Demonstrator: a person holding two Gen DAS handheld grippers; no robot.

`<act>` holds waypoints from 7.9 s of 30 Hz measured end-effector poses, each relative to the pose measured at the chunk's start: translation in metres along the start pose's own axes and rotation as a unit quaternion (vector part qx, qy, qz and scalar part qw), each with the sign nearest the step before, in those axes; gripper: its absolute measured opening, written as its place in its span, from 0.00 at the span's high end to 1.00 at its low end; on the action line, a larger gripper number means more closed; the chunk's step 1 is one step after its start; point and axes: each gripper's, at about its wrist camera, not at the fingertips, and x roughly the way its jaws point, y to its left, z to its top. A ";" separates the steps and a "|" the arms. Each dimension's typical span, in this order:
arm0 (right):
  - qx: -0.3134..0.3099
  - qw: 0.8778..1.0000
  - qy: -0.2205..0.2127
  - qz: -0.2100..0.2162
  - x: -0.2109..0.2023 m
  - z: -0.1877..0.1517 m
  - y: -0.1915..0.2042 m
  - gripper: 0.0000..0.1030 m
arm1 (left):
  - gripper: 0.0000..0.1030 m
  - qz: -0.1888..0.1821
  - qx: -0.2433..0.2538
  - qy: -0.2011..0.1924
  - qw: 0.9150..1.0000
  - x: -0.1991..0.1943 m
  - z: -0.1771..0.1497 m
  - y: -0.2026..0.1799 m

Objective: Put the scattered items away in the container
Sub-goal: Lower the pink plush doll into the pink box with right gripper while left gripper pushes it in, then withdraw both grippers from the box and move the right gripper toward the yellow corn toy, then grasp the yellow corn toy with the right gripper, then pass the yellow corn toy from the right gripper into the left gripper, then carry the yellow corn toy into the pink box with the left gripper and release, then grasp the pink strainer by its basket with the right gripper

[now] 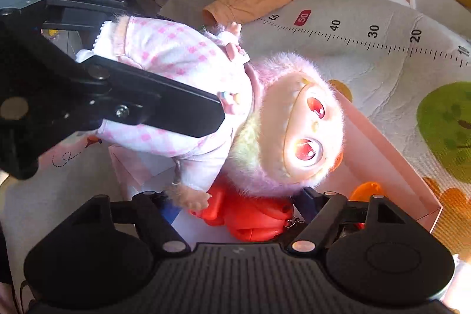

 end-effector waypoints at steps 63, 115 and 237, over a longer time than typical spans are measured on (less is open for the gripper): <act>0.352 0.887 -0.180 -0.238 -0.172 -0.253 -0.009 0.13 | 0.01 0.013 0.041 -0.067 0.997 -0.042 -0.077 -0.116; 0.313 0.929 -0.138 -0.140 -0.145 -0.250 0.058 0.69 | 0.00 0.069 0.064 0.035 0.995 -0.038 -0.199 -0.140; 0.280 0.940 -0.152 -0.120 -0.172 -0.224 0.016 0.38 | 0.04 0.092 0.162 -0.011 0.982 -0.031 -0.153 -0.144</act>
